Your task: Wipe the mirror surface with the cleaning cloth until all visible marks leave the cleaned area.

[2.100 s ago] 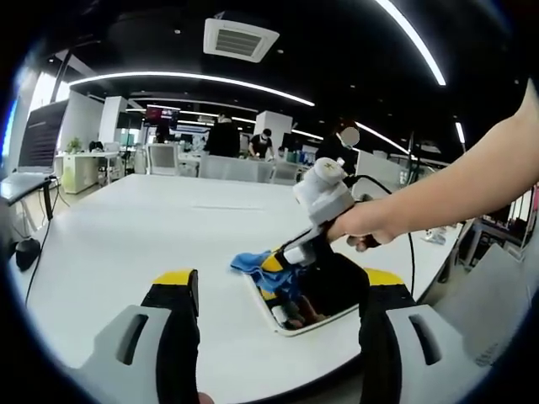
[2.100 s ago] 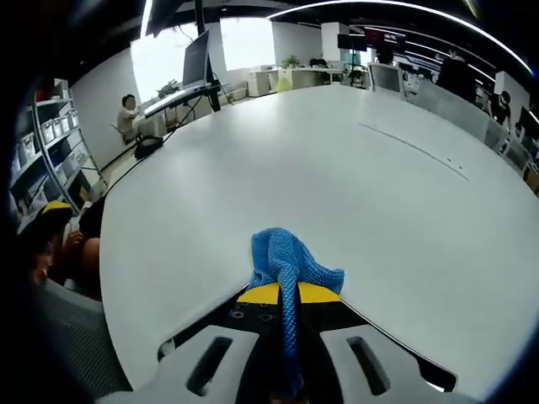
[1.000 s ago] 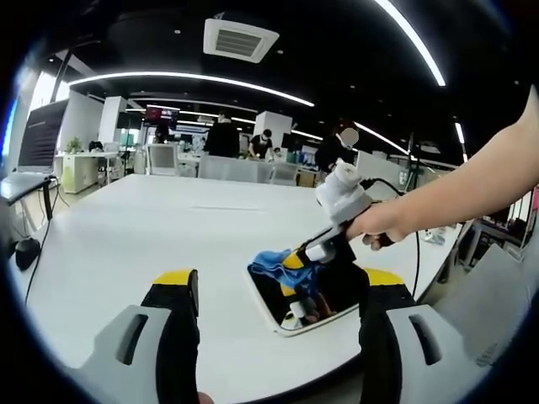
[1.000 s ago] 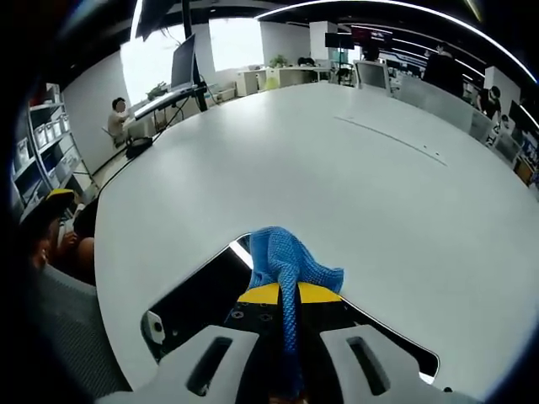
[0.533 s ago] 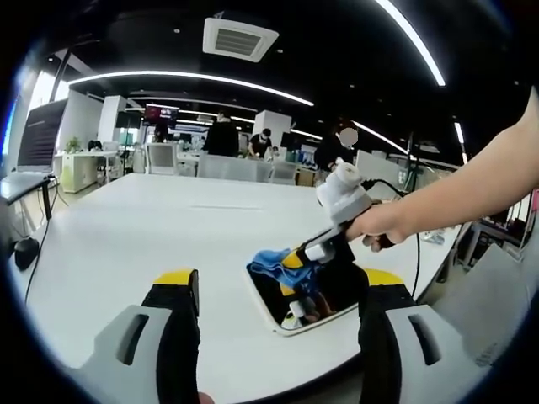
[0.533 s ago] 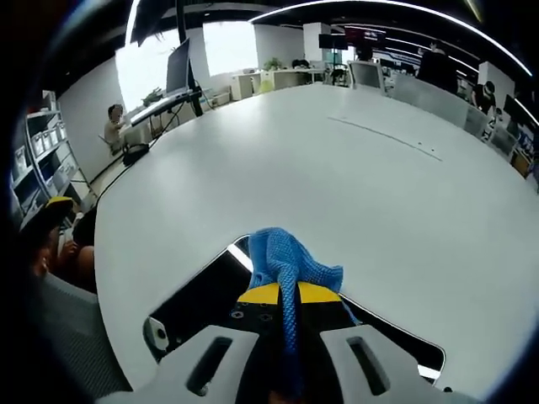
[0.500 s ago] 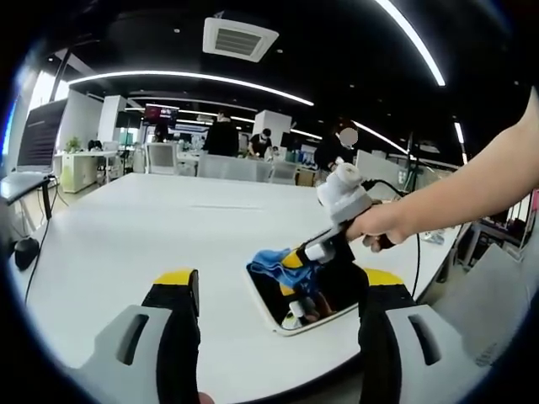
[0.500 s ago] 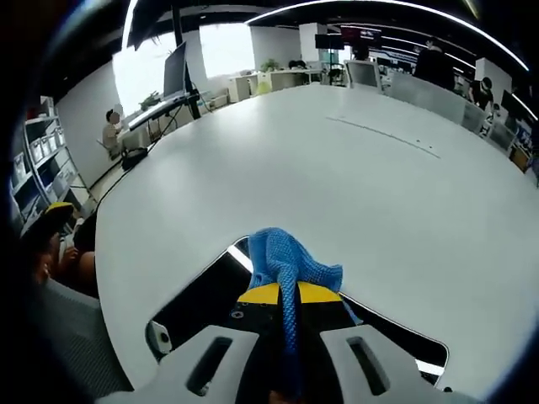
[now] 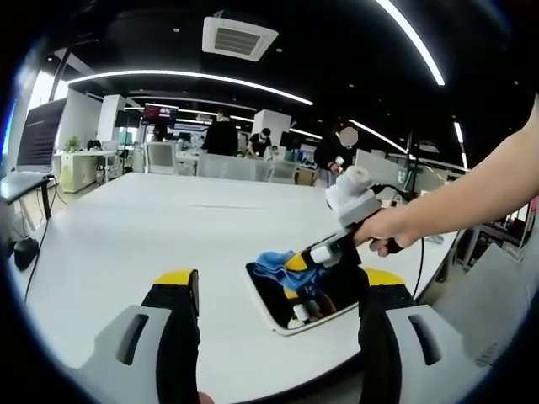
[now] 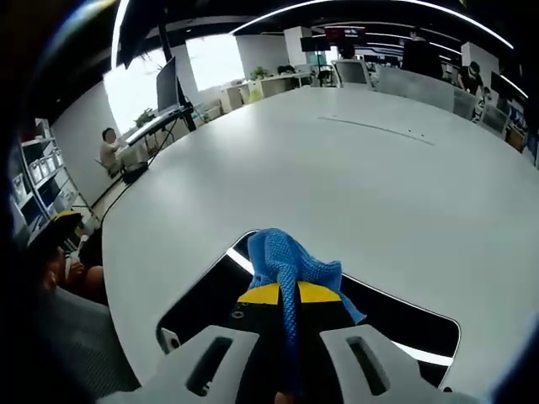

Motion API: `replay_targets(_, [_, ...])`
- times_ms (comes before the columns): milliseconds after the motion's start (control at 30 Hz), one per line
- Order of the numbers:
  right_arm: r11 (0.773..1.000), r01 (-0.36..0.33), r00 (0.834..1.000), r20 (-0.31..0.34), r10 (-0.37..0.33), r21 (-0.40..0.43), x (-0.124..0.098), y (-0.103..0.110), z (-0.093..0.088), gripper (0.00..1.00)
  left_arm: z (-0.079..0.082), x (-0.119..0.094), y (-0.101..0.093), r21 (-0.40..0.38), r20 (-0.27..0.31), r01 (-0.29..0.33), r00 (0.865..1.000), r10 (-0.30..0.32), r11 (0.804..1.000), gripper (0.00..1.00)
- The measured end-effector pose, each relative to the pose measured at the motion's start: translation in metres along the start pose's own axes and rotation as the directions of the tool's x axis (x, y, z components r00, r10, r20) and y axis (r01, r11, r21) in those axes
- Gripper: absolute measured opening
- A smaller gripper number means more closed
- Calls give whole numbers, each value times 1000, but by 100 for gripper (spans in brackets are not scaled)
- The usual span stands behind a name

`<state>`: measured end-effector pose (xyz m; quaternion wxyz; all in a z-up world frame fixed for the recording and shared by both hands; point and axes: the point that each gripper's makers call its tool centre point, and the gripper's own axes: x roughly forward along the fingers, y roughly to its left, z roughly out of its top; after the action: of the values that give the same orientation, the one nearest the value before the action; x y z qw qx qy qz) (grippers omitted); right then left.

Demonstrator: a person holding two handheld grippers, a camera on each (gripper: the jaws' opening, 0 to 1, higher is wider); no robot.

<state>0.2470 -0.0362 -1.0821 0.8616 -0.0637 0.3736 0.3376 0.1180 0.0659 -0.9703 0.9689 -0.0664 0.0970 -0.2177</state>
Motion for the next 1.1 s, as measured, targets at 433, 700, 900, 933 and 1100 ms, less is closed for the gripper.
replay_targets(433, [1000, -18, 1000, 5, 18, 2, -13, 15, -16, 0, 0, -2, 0, 2, -4, -7, 1000, 7, 1000, 76])
replay_targets(700, [999, -35, 999, 5, 35, -6, -23, 28, -28, 0, 1, -2, 0, 6, 2, -7, 1000, 7, 1000, 76])
replay_targets(900, [999, -46, 999, 6, 46, -22, -30, 37, -37, 0, 1, -2, 1, 3, 5, -9, 1000, 9, 1000, 75])
replay_targets(933, [999, -47, 999, 5, 47, -23, -31, 38, -38, 0, 1, -2, 1, 2, 5, -8, 1000, 8, 1000, 75])
replay_targets(1100, [997, -60, 998, 0, 60, -41, -37, 48, -46, 0, 1, -2, 1, 3, 7, -11, 1000, 11, 1000, 75])
